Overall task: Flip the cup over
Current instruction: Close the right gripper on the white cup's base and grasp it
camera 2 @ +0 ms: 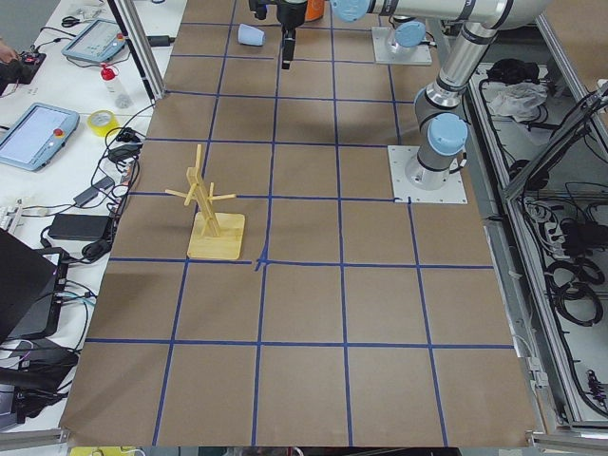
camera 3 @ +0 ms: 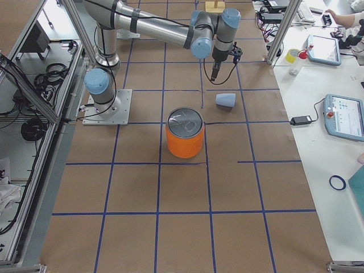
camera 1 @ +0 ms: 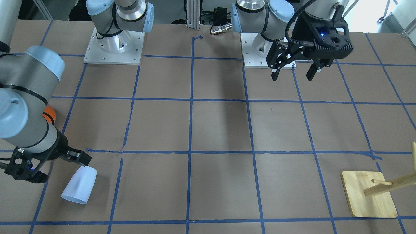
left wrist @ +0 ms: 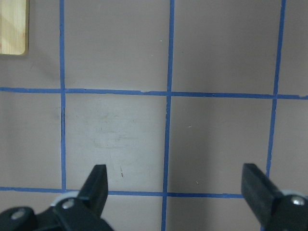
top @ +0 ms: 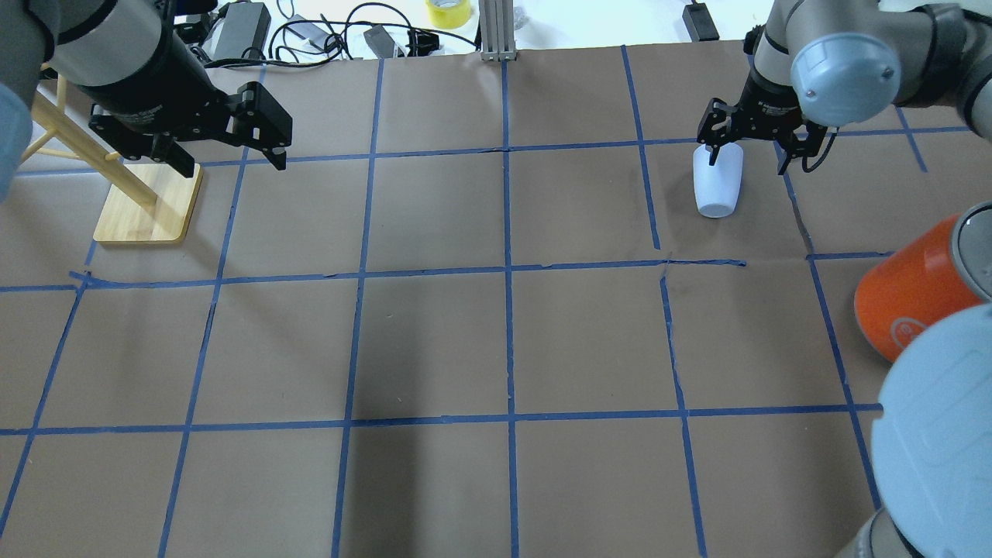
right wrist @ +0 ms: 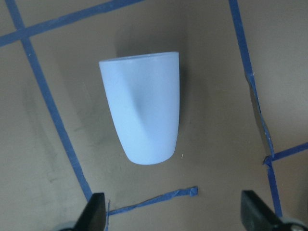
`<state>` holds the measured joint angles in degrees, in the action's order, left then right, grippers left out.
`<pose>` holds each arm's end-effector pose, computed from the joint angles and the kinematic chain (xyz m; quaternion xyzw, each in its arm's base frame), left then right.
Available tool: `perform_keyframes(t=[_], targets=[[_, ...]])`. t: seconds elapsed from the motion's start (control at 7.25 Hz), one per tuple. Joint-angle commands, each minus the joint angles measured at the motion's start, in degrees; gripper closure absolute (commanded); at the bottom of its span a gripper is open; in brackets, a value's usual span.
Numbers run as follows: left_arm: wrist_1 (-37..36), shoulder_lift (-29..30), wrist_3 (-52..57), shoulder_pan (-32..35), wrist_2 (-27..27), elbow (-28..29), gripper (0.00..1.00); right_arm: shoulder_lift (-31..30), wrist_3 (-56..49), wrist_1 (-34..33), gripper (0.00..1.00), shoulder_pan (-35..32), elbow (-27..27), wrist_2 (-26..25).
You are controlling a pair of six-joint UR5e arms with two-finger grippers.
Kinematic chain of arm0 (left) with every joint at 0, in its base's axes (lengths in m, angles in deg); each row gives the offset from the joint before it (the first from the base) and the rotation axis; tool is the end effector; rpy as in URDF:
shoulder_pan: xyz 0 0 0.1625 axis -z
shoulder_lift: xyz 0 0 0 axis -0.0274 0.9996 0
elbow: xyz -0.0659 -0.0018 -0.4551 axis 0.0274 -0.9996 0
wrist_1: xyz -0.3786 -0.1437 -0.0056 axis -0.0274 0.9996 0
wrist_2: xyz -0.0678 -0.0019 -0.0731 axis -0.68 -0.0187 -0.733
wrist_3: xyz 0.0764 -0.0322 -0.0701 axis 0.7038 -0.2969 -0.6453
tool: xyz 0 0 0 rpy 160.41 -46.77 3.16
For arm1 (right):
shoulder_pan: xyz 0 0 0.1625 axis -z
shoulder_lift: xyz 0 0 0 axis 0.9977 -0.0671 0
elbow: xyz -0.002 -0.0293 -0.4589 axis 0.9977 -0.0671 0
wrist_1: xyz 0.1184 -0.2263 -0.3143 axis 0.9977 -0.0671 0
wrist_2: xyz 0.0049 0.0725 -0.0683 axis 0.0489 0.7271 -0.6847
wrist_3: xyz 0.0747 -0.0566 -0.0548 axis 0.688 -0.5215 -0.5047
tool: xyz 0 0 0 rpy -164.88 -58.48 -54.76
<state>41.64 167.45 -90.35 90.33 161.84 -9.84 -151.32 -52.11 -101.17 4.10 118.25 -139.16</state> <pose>-0.1228 -0.4642 0.5515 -0.0239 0.9971 -0.0715 0.0021 0.0331 -0.6542 0.3223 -0.1502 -0.9873 -0.0216 0.0468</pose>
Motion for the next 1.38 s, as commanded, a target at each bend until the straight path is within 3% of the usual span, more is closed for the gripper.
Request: perform_keyframes(t=[0.0,1.24], targets=[[0.1,-0.3,0.0,0.0,-0.1,-0.1,0.00,4.3,0.5,-3.5,0.00,0.0,-0.1,-1.1],[-0.6,0.4,0.1,0.5,-0.1,0.2,0.00,11.5,1.2,-11.1,0.00,0.0,-0.6,-0.2]])
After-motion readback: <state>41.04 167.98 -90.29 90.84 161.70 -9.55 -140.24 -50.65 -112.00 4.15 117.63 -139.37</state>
